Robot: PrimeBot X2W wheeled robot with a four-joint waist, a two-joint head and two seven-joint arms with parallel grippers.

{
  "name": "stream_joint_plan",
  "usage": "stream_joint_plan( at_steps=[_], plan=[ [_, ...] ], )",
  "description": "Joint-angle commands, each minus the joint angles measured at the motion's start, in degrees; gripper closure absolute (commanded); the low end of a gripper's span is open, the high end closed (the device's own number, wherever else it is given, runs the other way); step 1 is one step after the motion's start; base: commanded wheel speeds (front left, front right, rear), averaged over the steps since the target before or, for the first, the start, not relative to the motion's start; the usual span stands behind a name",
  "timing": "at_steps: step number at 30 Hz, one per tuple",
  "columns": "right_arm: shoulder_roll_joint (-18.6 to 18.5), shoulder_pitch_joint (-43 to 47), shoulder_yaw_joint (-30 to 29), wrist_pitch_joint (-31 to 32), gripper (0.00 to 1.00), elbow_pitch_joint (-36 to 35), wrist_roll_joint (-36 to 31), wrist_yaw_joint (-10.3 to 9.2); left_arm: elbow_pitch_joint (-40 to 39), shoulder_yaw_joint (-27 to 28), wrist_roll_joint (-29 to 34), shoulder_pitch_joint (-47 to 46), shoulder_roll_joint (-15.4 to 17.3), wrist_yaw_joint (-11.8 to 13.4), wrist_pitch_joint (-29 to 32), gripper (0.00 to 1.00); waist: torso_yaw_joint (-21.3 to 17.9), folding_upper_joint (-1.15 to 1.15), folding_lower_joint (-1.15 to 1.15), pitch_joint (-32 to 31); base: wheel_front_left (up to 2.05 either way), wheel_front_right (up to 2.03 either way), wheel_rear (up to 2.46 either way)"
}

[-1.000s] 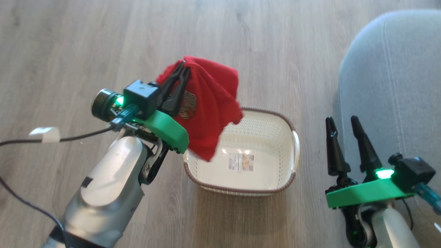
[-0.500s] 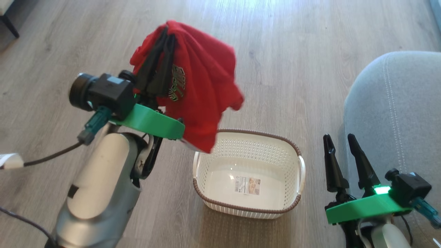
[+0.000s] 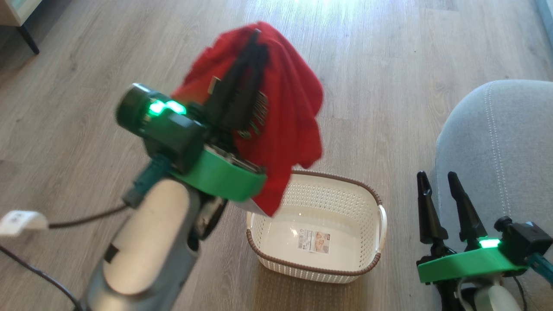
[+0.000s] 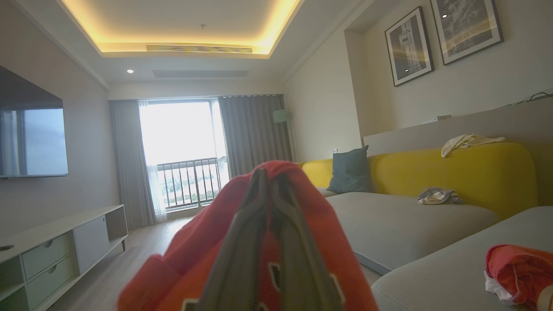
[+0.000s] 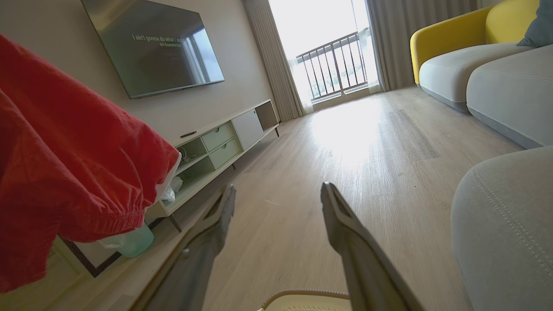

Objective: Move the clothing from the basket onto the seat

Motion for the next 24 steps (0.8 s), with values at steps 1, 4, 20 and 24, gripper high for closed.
stream_joint_plan(
  at_steps=[1, 4, 20, 24],
  plan=[
    [-0.37, -1.35, 0.98, -0.37, 0.0, -2.14, -0.08, 0.4, -2.17, 1.48, 0.68, -1.63, 0.29, -0.24, 0.17, 1.0, 0.04, 0.0, 0.01, -0.02, 0.0, 0.0, 0.0],
    [-0.37, -1.31, 0.5, -0.37, 0.0, -2.39, -0.13, 0.4, -2.82, -1.16, 1.2, 0.23, 0.04, -0.77, 0.44, 1.0, 0.08, 0.0, 0.01, 0.07, 0.0, 0.0, 0.0],
    [-0.37, -0.65, -1.63, -0.37, 0.0, -3.05, -0.43, 0.4, -3.56, -9.1, 1.42, 5.86, -1.58, -1.63, -0.17, 1.0, -1.03, 0.0, 0.01, -0.06, 0.0, 0.0, 0.0],
    [-0.37, -0.77, -1.65, -0.37, 0.0, -3.12, -0.66, 0.4, -3.41, -8.68, 1.12, 5.73, -1.46, -1.47, -0.37, 1.0, -1.34, 0.0, 0.01, 0.01, 0.0, 0.0, 0.0]
  ],
)
